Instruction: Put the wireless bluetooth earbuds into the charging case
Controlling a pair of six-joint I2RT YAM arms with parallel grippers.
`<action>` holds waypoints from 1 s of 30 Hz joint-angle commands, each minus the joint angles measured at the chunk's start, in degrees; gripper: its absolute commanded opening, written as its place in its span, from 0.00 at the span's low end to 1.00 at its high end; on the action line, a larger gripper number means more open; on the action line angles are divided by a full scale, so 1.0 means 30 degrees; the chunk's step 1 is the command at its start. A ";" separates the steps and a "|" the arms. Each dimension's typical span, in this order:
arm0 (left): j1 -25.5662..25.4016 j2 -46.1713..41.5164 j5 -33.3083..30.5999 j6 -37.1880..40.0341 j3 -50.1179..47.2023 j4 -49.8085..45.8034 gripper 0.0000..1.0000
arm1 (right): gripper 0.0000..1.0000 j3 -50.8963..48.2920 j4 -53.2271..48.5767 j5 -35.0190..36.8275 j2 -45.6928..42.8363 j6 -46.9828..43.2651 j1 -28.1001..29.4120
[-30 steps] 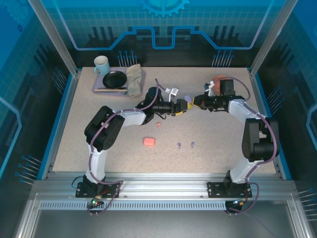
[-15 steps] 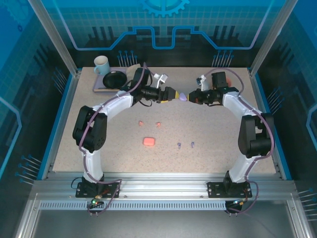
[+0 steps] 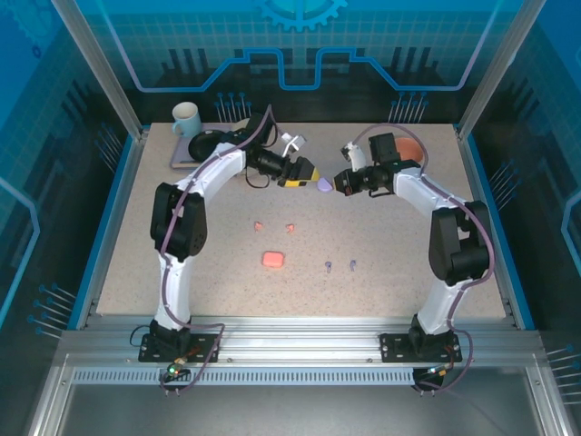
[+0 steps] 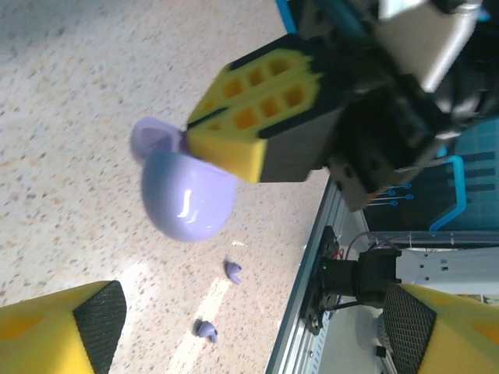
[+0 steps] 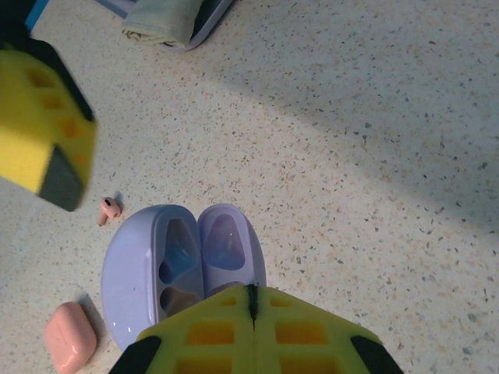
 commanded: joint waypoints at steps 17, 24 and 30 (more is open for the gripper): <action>0.0316 0.3514 0.3352 0.2756 0.3751 -0.4941 0.71 | 0.00 -0.0055 0.0840 -0.0581 -0.0389 -0.1911 0.1142; 0.0318 0.4066 0.3992 0.2633 0.4131 -0.4841 0.64 | 0.00 0.0070 0.0892 -0.0836 -0.0569 -0.1787 0.1248; 0.0260 0.4493 0.4536 0.2590 0.4693 -0.4991 0.57 | 0.00 0.0132 0.0821 -0.0923 -0.0606 -0.1880 0.1470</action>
